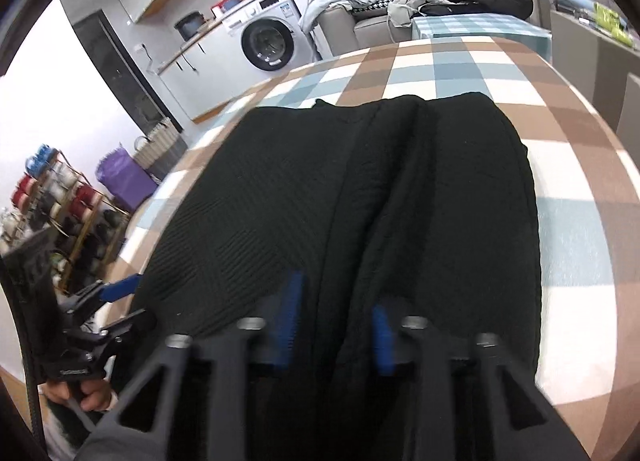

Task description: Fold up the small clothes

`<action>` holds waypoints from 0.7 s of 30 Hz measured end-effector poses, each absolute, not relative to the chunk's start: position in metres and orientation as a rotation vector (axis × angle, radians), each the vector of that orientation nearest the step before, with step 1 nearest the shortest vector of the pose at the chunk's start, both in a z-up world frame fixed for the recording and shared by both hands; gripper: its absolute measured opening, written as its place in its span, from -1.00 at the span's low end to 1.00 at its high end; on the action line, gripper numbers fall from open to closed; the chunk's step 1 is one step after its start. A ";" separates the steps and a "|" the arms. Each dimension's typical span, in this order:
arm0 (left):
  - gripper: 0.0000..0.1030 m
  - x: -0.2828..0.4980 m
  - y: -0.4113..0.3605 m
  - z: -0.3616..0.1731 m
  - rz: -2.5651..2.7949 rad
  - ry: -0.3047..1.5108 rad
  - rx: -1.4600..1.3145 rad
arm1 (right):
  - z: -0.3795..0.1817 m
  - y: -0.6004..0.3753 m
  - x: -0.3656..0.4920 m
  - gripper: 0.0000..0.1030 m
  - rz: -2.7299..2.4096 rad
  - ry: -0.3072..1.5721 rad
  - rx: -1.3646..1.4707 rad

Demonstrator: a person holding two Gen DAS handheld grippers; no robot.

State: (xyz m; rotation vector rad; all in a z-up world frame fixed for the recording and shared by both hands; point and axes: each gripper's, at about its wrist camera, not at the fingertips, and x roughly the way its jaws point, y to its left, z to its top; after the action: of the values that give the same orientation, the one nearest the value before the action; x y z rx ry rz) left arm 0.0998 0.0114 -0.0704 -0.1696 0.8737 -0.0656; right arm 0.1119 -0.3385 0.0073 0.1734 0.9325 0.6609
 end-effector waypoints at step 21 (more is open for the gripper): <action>0.57 0.105 -0.002 -0.067 -0.107 0.872 -0.160 | 0.054 -0.403 0.086 -0.82 0.589 0.729 0.195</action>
State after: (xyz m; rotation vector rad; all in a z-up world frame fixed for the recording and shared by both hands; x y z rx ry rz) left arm 0.1052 -0.0020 -0.0673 -0.1598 0.8717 -0.1072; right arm 0.0863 -0.4032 0.0539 0.1948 0.7290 0.5887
